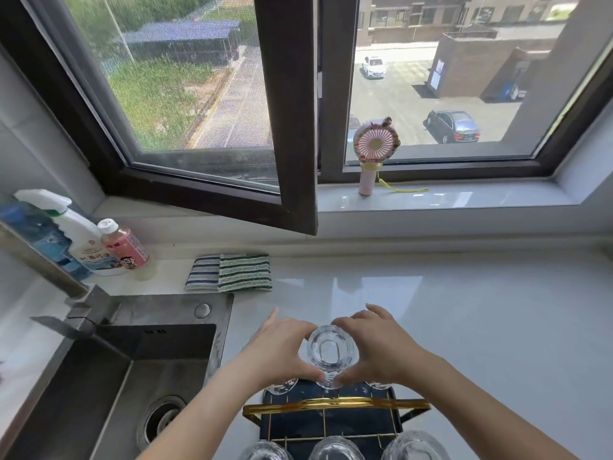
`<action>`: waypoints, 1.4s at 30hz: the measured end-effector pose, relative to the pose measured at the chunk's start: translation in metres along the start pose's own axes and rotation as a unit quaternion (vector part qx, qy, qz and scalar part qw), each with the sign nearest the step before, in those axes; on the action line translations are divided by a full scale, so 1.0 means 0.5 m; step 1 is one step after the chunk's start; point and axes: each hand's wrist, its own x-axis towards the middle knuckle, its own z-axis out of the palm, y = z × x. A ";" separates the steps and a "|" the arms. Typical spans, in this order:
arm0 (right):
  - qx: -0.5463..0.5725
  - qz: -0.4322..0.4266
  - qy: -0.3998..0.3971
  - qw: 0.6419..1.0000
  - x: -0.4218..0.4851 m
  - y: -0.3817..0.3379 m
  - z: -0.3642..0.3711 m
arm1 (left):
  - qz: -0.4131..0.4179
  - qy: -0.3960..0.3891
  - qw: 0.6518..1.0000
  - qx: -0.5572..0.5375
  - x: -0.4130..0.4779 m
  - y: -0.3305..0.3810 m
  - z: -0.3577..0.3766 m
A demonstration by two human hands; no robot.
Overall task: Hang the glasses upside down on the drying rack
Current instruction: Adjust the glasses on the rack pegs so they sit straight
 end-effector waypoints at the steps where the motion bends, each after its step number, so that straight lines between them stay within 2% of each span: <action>1: 0.003 0.005 0.001 1.000 -0.002 -0.001 0.001 | 0.000 0.002 1.000 -0.002 -0.001 0.000 0.001; 10: 0.023 0.037 -0.001 0.999 -0.008 -0.005 0.005 | -0.001 0.013 1.000 -0.011 -0.004 0.000 -0.002; 42: 0.023 0.033 0.006 0.999 -0.003 -0.004 0.008 | -0.009 -0.007 0.999 -0.049 -0.006 0.005 -0.016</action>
